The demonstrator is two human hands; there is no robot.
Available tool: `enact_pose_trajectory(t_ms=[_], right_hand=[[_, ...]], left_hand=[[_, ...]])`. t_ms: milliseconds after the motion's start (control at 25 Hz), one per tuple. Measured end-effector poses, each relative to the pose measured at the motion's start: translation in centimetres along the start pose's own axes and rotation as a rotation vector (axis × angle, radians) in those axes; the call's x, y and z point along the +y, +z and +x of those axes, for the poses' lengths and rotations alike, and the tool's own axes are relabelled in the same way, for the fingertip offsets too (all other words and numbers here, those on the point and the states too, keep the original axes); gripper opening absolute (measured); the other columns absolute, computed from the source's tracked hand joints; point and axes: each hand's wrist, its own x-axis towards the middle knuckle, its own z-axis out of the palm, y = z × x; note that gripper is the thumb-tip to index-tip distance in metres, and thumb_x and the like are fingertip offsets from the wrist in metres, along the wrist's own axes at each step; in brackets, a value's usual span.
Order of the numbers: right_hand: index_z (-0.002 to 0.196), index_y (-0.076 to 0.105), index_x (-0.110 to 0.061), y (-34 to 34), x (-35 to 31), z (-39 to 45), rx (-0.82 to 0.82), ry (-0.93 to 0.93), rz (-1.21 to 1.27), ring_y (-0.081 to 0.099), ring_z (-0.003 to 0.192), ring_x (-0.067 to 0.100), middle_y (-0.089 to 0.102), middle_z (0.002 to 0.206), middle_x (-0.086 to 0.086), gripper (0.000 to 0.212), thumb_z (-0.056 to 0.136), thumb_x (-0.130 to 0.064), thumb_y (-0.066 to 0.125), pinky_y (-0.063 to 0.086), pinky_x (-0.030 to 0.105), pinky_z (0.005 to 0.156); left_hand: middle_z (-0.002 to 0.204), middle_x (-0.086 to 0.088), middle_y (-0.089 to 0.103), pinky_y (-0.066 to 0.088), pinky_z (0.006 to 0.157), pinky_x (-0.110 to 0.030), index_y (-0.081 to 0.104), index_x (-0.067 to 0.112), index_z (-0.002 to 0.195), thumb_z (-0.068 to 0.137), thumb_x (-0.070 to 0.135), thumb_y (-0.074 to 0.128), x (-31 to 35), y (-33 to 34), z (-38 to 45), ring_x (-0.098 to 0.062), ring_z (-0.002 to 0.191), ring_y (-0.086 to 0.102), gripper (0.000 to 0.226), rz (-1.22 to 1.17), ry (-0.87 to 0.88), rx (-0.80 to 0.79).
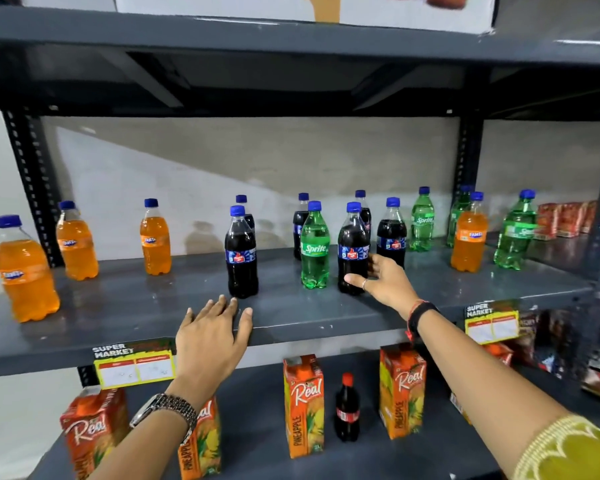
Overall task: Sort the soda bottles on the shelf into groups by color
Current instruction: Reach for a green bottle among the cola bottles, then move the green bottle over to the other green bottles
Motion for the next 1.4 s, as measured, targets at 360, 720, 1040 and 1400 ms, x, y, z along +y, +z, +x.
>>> enact_pose_trajectory(t_ms=[360, 720, 1040, 1400], right_hand=[[0.135, 0.040, -0.008, 0.1, 0.5, 0.1, 0.000, 0.045, -0.008, 0.049, 0.125, 0.025, 0.050, 0.138, 0.012, 0.067, 0.077, -0.018, 0.072, 0.037, 0.030, 0.102], [0.124, 0.051, -0.011, -0.9, -8.0, -0.1, 0.295, -0.434, -0.023, 0.054, 0.117, 0.012, 0.058, 0.127, 0.005, 0.042, 0.084, -0.003, 0.056, 0.040, 0.016, 0.101], [0.130, 0.039, -0.002, 3.3, -10.4, 5.2, 0.077, -0.235, -0.302, 0.052, 0.114, 0.036, 0.055, 0.124, 0.022, 0.041, 0.093, -0.015, 0.047, 0.042, 0.034, 0.089], [0.115, 0.058, -0.006, 4.6, -10.5, 5.7, 0.170, -0.193, -0.033, 0.061, 0.095, 0.020, 0.065, 0.112, 0.013, 0.039, 0.079, -0.014, 0.070, 0.048, 0.025, 0.087]], left_hand=[[0.141, -0.004, 0.049, 0.026, 0.112, -0.040, 0.050, 0.017, 0.132, 0.087, 0.049, 0.013, 0.7, -0.8, -0.7, -0.020, 0.133, 0.040, 0.066, 0.024, -0.019, 0.019], [0.128, -0.010, 0.060, 0.037, 0.106, -0.045, 0.060, 0.009, 0.121, 0.090, 0.044, 0.024, 1.0, -1.0, -1.1, -0.026, 0.124, 0.052, 0.059, -0.024, -0.023, 0.053], [0.131, -0.009, 0.058, 0.035, 0.107, -0.040, 0.058, 0.010, 0.124, 0.090, 0.044, 0.020, 1.0, -1.0, -1.2, -0.025, 0.126, 0.050, 0.061, -0.036, -0.030, 0.049], [0.127, -0.008, 0.061, 0.035, 0.105, -0.042, 0.061, 0.011, 0.121, 0.090, 0.044, 0.023, 0.4, -0.3, -1.2, -0.026, 0.123, 0.052, 0.059, -0.074, 0.018, 0.080]])
